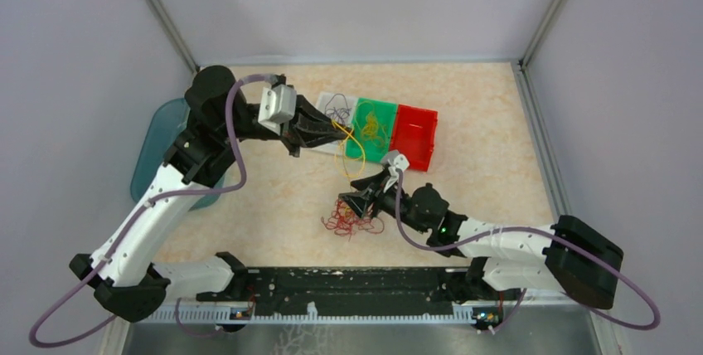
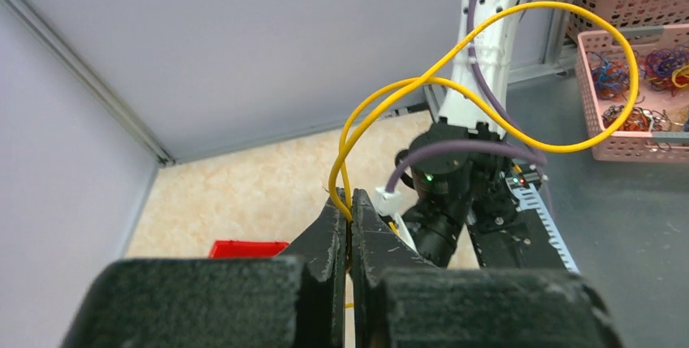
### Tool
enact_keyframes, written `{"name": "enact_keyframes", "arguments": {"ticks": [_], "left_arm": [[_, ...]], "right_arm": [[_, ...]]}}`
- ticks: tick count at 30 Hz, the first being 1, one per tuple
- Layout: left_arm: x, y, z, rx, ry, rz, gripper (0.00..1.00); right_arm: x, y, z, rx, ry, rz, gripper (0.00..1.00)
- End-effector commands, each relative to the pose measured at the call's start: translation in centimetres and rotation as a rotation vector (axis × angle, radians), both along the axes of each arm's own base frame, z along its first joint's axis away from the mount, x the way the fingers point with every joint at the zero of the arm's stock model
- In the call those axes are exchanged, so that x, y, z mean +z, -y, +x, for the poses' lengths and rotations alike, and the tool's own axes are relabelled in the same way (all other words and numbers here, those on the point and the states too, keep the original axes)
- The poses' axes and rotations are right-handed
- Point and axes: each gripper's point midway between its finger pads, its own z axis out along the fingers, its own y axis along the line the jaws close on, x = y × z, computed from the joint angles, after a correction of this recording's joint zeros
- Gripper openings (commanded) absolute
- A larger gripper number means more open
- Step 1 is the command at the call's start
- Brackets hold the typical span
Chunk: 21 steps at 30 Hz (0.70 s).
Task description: Untangle the cables
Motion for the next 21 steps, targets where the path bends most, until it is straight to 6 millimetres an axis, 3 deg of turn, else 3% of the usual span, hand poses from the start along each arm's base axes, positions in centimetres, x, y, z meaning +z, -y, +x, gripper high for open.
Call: {"name": "enact_keyframes", "arguments": {"ticks": [1,10,21], "left_arm": [[4.0,-0.2,-0.2,-0.008,0.108,-0.074,0.01],[10.7,-0.7,0.0,0.039,0.271,-0.208,0.01],[19.9,-1.8,1.3,0.174,0.547,-0.427,0.0]], "right_arm": [[1.3,1.6,1.1,-0.094,0.016,0.126,0.51],[-3.9,3.6,1.1,-0.158,-0.046,0.053,0.52],[-6.2,3.3,0.6,-0.128,-0.088,0.033,0.57]]}}
